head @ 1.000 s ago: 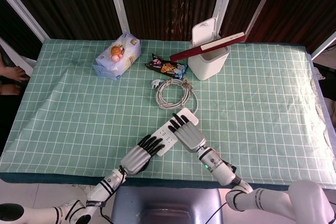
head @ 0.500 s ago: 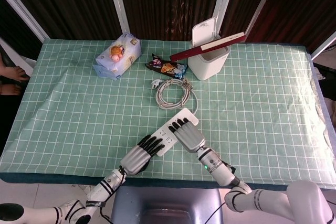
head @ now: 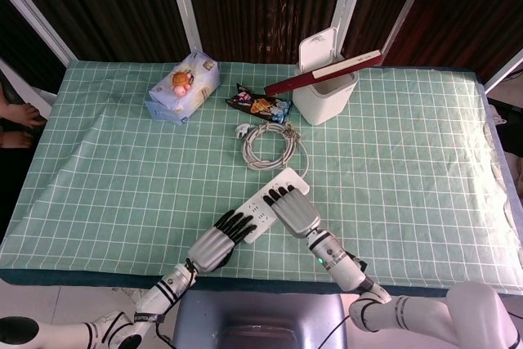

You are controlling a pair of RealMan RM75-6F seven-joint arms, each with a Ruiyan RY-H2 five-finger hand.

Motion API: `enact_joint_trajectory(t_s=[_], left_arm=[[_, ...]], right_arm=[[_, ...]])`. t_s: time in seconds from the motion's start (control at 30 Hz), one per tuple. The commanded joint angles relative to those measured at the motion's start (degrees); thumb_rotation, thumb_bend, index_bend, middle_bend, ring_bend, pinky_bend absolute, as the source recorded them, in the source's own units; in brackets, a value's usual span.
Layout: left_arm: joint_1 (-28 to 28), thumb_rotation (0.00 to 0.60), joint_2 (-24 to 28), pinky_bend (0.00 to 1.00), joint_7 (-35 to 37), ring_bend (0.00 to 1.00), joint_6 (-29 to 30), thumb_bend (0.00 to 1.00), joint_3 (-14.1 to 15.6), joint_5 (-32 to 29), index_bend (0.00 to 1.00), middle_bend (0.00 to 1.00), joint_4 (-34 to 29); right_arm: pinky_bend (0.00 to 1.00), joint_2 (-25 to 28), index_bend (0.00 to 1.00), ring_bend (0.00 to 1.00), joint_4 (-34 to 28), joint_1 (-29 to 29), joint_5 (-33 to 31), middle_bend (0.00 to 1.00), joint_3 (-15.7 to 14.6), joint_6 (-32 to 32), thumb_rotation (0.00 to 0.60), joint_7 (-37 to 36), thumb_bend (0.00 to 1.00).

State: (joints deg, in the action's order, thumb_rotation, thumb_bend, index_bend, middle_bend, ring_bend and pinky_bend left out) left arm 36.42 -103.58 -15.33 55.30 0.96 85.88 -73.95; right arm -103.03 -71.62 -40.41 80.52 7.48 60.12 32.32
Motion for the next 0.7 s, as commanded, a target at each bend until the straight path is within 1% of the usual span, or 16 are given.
enact_joint_trajectory(t_s=[0.03, 0.27, 0.53, 0.6, 0.7], left_arm=[[0.0, 0.6, 0.0, 0.03, -0.1, 0.0, 0.0, 0.85, 0.0, 0.0, 0.0, 0.02, 0.1], [0.0, 0.6, -0.2, 0.03, -0.3, 0.0, 0.0, 0.85, 0.2, 0.0, 0.0, 0.02, 0.4], [0.1, 0.6, -0.6, 0.03, -1.0, 0.0, 0.1, 0.85, 0.2, 0.1, 0.0, 0.02, 0.3], [0.1, 0.6, -0.6, 0.03, -1.1, 0.0, 0.2, 0.85, 0.2, 0.1, 0.0, 0.02, 0.2], [0.1, 0.6, -0.4, 0.03, -1.1, 0.0, 0.3, 0.85, 0.1, 0.1, 0.0, 0.02, 0.0]], right_arm=[[0.62, 0.4, 0.86, 0.47, -1.4, 0.0, -1.6, 0.6, 0.6, -0.8, 0.6, 1.2, 0.48], [0.63, 1.6, 0.86, 0.47, -4.4, -0.1, -4.7, 0.6, 1.3, -2.1, 0.6, 3.7, 0.48], [0.63, 2.4, 0.87, 0.47, -7.8, -0.9, -9.8, 0.6, 2.5, -3.5, 0.6, 8.3, 0.48], [0.63, 2.7, 0.87, 0.48, -8.5, -1.0, -10.0, 0.6, 2.4, -3.3, 0.6, 9.0, 0.48], [0.63, 3.2, 0.87, 0.48, -9.1, -0.7, -8.5, 0.6, 1.5, -1.8, 0.6, 8.5, 0.48]])
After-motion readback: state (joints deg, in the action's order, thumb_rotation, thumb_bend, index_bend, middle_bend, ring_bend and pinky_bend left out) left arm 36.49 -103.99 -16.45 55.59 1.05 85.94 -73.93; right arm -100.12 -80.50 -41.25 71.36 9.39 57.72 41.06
